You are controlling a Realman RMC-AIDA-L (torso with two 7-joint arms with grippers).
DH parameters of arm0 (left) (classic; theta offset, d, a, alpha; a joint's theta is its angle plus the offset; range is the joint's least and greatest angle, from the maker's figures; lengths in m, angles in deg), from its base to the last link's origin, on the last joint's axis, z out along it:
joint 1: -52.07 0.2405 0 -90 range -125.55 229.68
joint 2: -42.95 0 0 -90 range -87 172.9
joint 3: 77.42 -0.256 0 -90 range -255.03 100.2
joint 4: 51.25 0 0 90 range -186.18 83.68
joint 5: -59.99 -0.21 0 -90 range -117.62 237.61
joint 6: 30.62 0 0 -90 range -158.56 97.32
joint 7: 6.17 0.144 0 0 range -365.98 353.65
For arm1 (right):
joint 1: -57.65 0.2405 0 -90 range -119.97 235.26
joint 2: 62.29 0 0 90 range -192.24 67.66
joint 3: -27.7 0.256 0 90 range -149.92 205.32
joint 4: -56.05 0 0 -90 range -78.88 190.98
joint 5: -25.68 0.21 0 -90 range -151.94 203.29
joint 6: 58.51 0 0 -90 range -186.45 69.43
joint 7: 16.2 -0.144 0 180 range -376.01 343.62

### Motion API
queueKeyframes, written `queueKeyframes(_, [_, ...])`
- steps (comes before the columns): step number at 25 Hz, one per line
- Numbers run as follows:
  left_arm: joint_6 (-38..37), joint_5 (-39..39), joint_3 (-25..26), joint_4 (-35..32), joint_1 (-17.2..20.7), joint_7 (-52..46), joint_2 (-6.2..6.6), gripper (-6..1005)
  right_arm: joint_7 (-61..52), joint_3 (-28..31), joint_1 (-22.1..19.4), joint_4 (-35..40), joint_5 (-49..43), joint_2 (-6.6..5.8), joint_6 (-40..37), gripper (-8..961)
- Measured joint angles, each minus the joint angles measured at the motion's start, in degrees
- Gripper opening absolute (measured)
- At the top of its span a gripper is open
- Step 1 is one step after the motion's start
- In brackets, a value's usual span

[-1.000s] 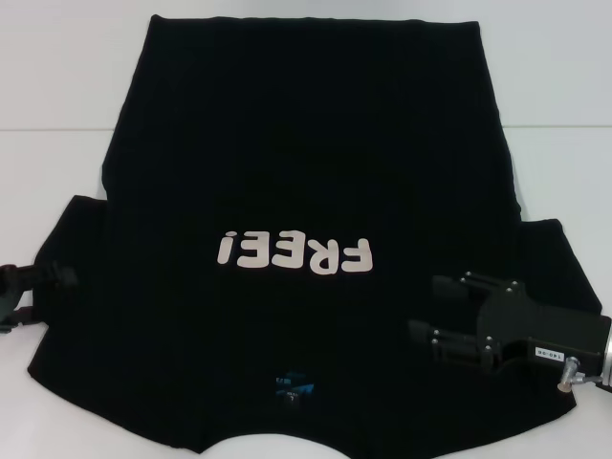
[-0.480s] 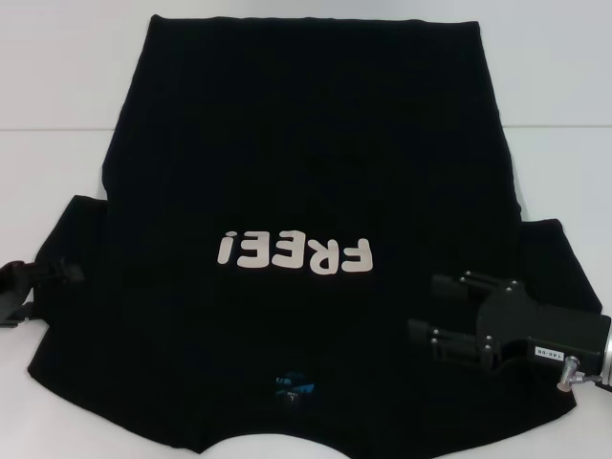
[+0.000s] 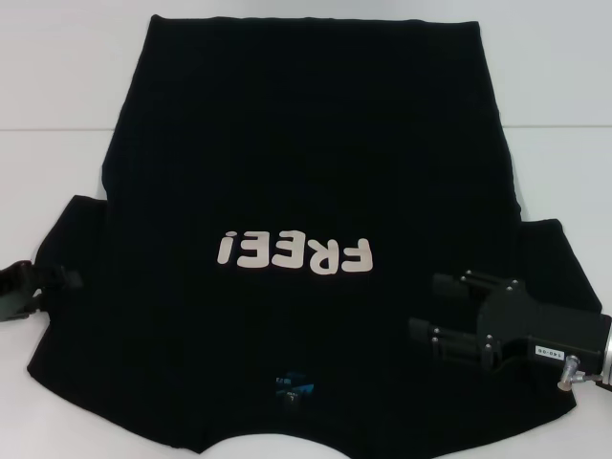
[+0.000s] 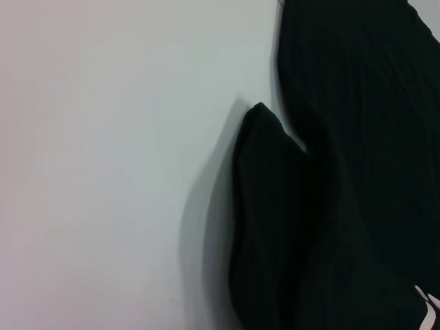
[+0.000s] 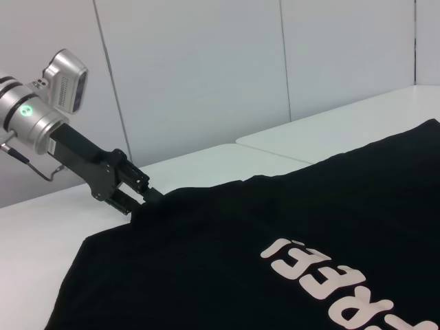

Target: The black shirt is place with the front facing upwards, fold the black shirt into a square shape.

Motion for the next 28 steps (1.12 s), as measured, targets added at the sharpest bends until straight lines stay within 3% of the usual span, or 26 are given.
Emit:
queueKeyframes(1, [0.2,-0.1,0.0,0.0,0.0,-0.1,-0.06,775,0.0,0.0,0.0,0.0,0.0,0.00,0.0,791])
queueKeyframes(5, [0.7,-0.2,0.2,0.0,0.0,-0.3,-0.16,535,0.0,0.1,0.0,0.0,0.0,0.00,0.0,791])
queueKeyframes(16, [0.9,0.1,0.3,0.0,0.1,0.6,-0.18,93,0.0,0.2,0.0,0.0,0.0,0.00,-0.1,790])
queueKeyframes(21, [0.9,0.1,1.4,-0.6,0.5,0.8,-0.06,4,0.0,0.1,0.0,0.0,0.0,0.00,-0.1,791])
queueKeyframes(28, [1.3,0.2,4.2,-3.7,1.1,1.0,1.00,5,0.0,0.0,0.0,0.0,0.0,0.00,-0.1,790])
